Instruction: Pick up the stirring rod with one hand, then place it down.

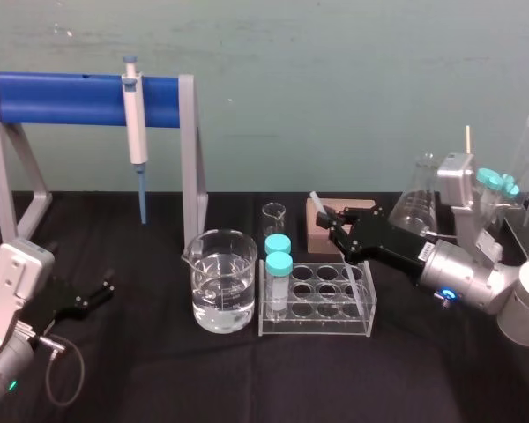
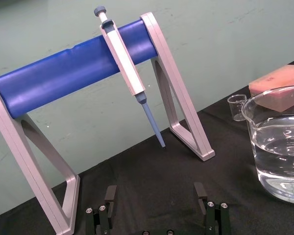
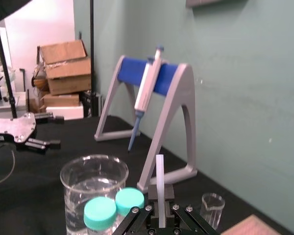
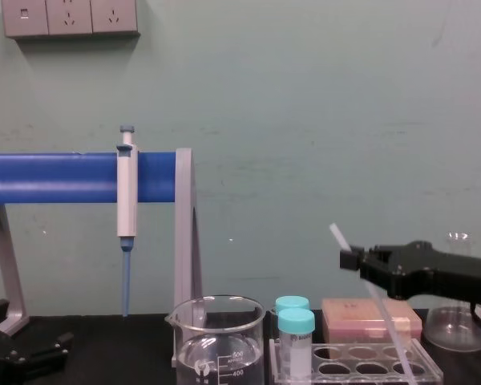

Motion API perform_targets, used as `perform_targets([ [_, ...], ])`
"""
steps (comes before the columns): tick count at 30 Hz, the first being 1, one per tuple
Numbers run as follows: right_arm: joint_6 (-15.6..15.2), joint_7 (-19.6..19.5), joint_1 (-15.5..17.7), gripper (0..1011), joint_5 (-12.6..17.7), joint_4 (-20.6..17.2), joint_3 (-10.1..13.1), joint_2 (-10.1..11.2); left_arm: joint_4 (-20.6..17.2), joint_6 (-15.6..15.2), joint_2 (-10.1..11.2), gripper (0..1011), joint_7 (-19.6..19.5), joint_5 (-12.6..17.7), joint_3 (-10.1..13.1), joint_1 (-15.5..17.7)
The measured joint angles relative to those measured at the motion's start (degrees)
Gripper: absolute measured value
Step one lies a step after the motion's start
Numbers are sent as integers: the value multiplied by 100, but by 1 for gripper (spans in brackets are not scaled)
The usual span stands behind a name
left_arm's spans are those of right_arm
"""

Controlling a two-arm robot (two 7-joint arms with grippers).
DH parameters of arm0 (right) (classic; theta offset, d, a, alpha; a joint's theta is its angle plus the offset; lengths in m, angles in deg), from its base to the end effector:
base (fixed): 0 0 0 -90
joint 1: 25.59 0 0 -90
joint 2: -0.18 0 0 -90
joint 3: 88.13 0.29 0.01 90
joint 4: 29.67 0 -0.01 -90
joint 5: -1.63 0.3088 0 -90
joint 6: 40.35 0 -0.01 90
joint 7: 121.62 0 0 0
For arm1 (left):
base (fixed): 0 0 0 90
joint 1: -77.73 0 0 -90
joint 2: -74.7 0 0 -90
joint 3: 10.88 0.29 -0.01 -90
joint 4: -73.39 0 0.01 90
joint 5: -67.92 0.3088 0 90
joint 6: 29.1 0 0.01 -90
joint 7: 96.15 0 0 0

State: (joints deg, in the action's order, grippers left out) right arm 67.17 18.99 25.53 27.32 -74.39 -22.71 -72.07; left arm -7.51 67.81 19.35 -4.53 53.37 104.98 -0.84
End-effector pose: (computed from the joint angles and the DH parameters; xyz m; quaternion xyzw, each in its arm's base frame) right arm 0.4920 -0.0694 -0.2779 -0.0066 -0.0616 -0.2994 0.9521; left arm 0.3581 0.0827 -0.3023 0.1415 -0.1325 0.5799 0.7913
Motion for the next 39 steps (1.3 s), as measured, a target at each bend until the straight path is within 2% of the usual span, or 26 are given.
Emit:
perform_targets([
  [4, 149, -269, 333, 66, 0, -667, 68, 126, 0, 0, 0, 1000, 0, 0, 0, 0],
  [10, 451, -624, 699, 66, -98, -1438, 138, 272, 0, 0, 0, 1000, 0, 0, 0, 0],
  [13, 700, -796, 824, 66, -241, -1683, 162, 318, 0, 0, 0, 1000, 0, 0, 0, 0],
  [14, 700, -796, 824, 66, -241, -1683, 162, 318, 0, 0, 0, 1000, 0, 0, 0, 0],
  [17, 1060, -1034, 973, 66, -460, -1887, 223, 340, 0, 0, 0, 1000, 0, 0, 0, 0],
  [23, 1528, -1213, 1162, 66, -542, -1966, 389, 266, 0, 0, 0, 1000, 0, 0, 0, 0],
  [26, 1700, -1195, 1256, 66, -358, -1895, 510, 163, 0, 0, 0, 1000, 0, 0, 0, 0],
  [33, 1740, -1032, 1310, 66, 17, -1626, 697, -18, 0, 0, 0, 1000, 0, 0, 0, 0],
  [39, 1700, -1040, 1364, 66, 23, -1543, 789, -81, 0, 0, 0, 1000, 0, 1, 0, 0],
])
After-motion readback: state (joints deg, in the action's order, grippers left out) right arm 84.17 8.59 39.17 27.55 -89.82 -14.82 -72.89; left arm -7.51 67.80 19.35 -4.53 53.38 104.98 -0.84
